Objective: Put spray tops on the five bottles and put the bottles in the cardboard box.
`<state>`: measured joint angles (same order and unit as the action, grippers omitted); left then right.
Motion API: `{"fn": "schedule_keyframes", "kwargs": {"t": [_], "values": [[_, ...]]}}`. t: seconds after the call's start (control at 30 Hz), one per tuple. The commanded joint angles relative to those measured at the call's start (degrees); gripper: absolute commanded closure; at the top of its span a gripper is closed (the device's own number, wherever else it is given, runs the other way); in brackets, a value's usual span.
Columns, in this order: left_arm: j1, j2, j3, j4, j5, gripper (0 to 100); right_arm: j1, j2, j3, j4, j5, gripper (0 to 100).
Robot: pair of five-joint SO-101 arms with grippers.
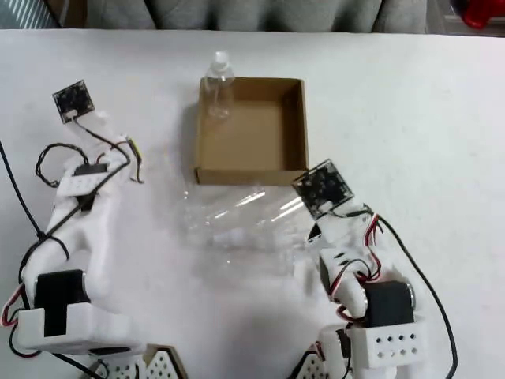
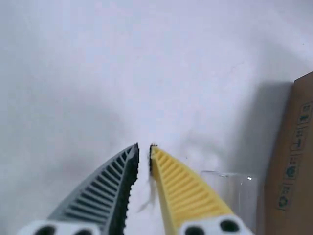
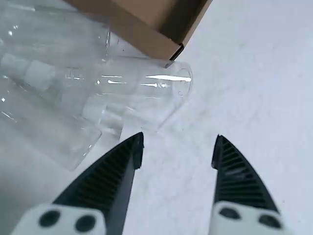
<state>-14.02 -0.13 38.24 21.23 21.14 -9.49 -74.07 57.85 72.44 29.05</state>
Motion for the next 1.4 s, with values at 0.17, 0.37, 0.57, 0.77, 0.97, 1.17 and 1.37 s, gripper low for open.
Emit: {"fn": "schedule_keyframes", "kwargs": {"t": [0.17, 0.37, 0.57, 0.77, 0.97, 1.17, 1.37], "values": [[-0.66, -0.48, -3.78, -0.26, 0.35, 95, 3.03, 20.44, -4.66, -9.01, 2.02, 98.4], [-4.62, -0.40, -5.63, 0.26, 4.31, 95, -5.05, 29.67, -15.65, -2.07, -6.95, 98.2], [-4.97, -0.40, -5.45, 0.26, 4.57, 95, -2.59, 31.60, -13.19, -2.24, -9.58, 98.2], [-4.26, -0.48, -6.77, 4.13, 0.00, 95, 13.85, 24.75, -13.54, 8.48, 5.10, 98.2], [-2.77, -1.10, -7.65, 8.79, -5.36, 95, 28.44, 20.62, -0.26, -0.66, -0.26, 98.1], [2.07, -12.35, -7.65, 17.85, -13.63, 95, 29.93, 19.91, 14.42, -17.01, -5.19, 98.1], [9.01, -22.02, -8.18, 21.80, -20.75, 95, 31.08, 20.44, 14.95, -19.21, -5.63, 98.1]]}}
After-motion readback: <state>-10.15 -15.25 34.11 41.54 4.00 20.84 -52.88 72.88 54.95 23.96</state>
